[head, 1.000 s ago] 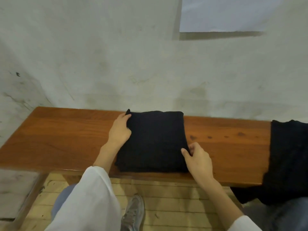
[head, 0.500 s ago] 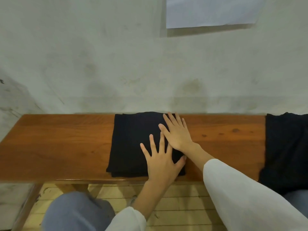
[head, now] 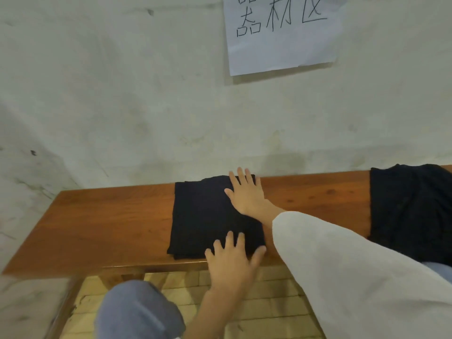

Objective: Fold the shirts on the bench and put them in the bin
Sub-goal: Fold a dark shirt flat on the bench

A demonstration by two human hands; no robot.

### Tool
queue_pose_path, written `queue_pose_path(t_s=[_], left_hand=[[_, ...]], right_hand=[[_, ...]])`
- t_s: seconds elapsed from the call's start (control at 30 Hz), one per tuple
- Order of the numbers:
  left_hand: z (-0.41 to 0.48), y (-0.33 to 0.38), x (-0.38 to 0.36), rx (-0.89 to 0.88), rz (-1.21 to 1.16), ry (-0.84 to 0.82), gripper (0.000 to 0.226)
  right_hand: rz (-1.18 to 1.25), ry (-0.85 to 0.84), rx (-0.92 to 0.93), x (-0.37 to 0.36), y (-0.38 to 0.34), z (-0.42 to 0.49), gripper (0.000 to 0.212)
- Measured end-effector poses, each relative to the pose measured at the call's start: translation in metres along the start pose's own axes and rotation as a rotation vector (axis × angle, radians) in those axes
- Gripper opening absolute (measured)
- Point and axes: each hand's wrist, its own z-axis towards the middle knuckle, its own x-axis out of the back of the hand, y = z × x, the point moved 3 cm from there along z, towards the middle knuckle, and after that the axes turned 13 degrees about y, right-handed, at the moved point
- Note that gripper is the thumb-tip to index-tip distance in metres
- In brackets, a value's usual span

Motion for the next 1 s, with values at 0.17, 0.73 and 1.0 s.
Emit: queue_pose_path(t_s=[0.17, 0.73, 1.0], left_hand=[[0.038, -0.042, -0.014, 0.088, 0.015, 0.166, 0.069], [0.157, 0.072, 0.010, -0.039, 0.040, -0.090, 0.061], [0.187, 0.079, -0.035, 0.064, 0.145, -0.069, 0.064]], right_hand=[[0.072, 0.079, 0.050, -0.014, 0.002, -0.042, 0.055], [0.370, 0.003, -0.543, 0.004, 0.024, -0.127, 0.053], [0.590, 0.118, -0.464, 0.002, 0.023, -0.133, 0.027]])
